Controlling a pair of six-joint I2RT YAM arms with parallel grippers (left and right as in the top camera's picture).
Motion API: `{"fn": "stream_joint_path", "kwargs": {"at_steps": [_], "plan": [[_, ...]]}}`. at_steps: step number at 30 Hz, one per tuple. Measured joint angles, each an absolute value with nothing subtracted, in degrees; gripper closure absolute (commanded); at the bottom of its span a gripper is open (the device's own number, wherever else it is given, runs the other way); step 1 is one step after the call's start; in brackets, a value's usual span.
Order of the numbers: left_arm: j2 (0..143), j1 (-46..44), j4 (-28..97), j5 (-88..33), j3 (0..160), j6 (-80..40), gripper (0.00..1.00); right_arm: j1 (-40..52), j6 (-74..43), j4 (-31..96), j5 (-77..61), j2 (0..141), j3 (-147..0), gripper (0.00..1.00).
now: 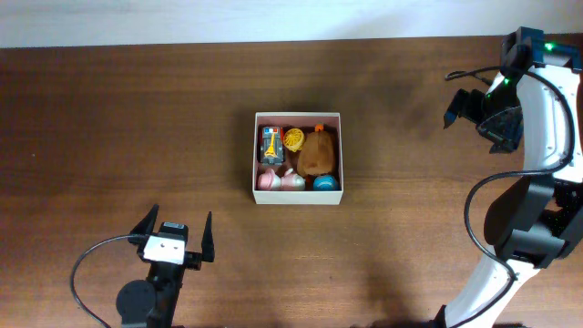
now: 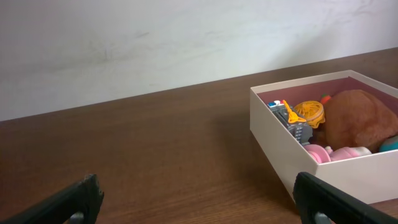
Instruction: Pack container
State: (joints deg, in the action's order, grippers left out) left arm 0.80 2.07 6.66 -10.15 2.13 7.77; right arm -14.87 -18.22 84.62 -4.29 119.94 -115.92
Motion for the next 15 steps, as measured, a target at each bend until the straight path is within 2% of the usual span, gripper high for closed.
{"fn": "stream_joint_path", "kwargs": {"at_steps": [8,15], "plan": [[0.8,2.07,6.66,-10.15,2.13,7.77,0.0,-14.81,-18.26,84.53,-4.32,117.71,-115.63,0.01],[0.8,2.07,6.66,-10.15,2.13,7.77,0.0,-12.45,-18.24,84.33,-4.29,98.04,-115.22,0.01]]}}
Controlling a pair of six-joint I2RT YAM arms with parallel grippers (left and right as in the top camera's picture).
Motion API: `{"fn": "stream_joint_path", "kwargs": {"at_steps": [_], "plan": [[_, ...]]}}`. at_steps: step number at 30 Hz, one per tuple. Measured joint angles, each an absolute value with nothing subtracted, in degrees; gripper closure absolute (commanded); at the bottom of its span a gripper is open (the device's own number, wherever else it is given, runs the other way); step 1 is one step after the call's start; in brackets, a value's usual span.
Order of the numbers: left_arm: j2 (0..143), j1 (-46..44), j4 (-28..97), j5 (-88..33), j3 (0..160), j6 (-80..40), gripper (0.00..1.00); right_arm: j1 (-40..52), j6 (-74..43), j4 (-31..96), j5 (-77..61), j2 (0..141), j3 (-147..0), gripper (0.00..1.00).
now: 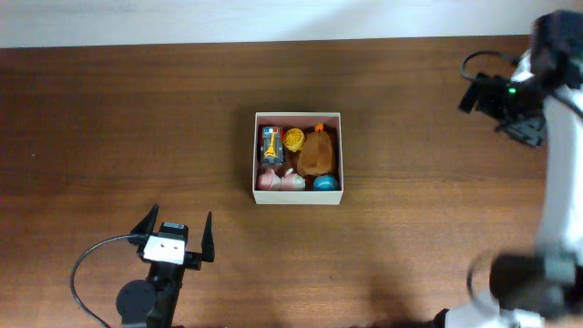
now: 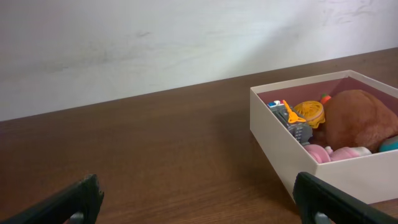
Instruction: Pack container
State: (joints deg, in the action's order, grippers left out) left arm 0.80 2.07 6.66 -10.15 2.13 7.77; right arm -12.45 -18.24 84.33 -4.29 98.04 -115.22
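Note:
A white box stands mid-table, and in the left wrist view the box is at the right. Inside lie a brown plush, a yellow ring toy, a grey and orange toy, pink pieces and a blue ball. My left gripper is open near the front edge, left of the box, and the left gripper has only bare wood between its fingers. My right gripper hangs blurred at the far right back, well away from the box; its jaws cannot be made out.
A brown wooden table runs to a pale wall at the back. The right arm's white links and cables fill the right edge. A black cable loops beside the left arm.
My right gripper has moved right and a little toward the back, and its arm now shows blurred. The left gripper and the box's contents are unchanged.

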Motion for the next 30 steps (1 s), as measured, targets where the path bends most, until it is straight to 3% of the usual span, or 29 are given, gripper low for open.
{"fn": "stream_joint_path", "kwargs": {"at_steps": [6,10,18,27,30], "plan": [[0.8,2.07,6.66,-10.15,2.13,7.77,0.0,-3.14,-18.24,82.37,-1.8,77.45,-113.69,0.01],[0.8,2.09,6.63,-10.15,2.13,7.77,0.0,2.39,-18.2,72.51,1.56,65.08,-104.12,0.01],[0.8,2.07,6.63,-10.13,2.13,7.77,0.0,4.4,-18.26,34.2,4.4,40.88,-65.63,0.01],[0.78,2.07,6.61,-10.15,2.13,7.77,0.0,4.47,-18.24,3.22,3.07,21.93,-29.89,0.01],[0.78,2.07,6.61,-10.15,2.13,7.77,0.0,4.49,-18.28,-0.78,2.15,17.76,-22.61,0.01]]}}
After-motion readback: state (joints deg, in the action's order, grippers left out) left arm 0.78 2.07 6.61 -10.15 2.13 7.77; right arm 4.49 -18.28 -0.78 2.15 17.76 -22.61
